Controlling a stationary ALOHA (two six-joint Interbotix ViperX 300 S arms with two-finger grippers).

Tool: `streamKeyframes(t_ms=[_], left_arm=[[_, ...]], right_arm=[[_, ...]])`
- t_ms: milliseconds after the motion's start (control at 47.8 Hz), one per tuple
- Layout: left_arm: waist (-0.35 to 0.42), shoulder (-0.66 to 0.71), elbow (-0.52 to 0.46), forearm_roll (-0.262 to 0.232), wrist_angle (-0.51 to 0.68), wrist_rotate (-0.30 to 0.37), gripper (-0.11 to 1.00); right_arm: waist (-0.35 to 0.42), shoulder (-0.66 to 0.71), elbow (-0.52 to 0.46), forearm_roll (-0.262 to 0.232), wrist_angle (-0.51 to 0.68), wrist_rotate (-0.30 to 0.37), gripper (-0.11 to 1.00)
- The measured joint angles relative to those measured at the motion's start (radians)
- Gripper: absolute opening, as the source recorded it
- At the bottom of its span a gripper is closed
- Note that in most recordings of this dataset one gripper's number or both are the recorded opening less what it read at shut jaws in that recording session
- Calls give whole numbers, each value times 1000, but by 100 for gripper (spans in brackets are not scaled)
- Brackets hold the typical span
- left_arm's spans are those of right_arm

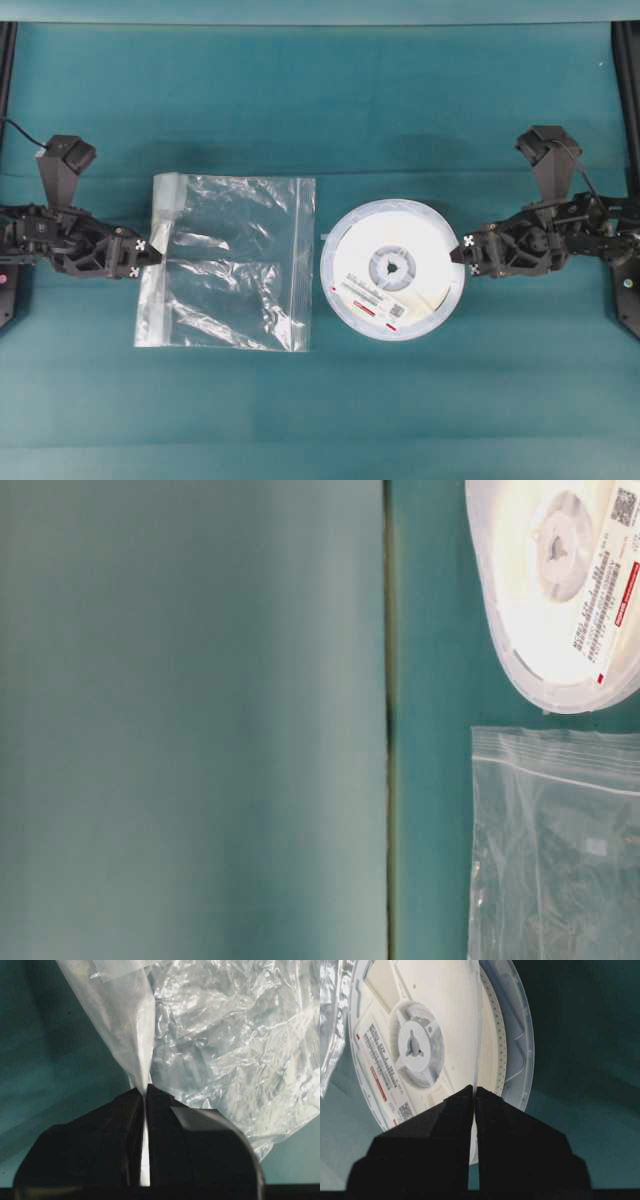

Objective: Take out the reel from the clear zip bag.
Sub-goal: 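Release the reel with the right gripper and the bag with the left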

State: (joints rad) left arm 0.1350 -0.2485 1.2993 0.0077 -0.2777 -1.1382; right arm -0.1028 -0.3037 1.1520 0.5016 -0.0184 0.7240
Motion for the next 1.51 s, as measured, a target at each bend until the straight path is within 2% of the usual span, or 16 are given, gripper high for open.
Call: streamKeyframes(t_ms=[817, 901, 984, 1194, 1257, 1508], left_arm=[[0, 0, -11, 0, 0, -2, 2], [2, 0, -12, 0, 0, -2, 2], [0, 0, -12, 0, 2, -2, 2], [0, 0, -14, 0, 0, 0, 2], [2, 0, -14, 0, 2, 0, 2], [0, 0, -18, 0, 2, 0, 2]], right_arm=[[-28, 28, -2, 0, 0, 2, 4], [-29, 40, -3, 0, 0, 0, 10], [-29, 51, -6, 0, 3, 2, 20], [-29, 67, -15, 0, 8, 5, 71], [-31, 67, -15, -2, 8, 6, 81], [-31, 67, -15, 0, 8, 6, 83]])
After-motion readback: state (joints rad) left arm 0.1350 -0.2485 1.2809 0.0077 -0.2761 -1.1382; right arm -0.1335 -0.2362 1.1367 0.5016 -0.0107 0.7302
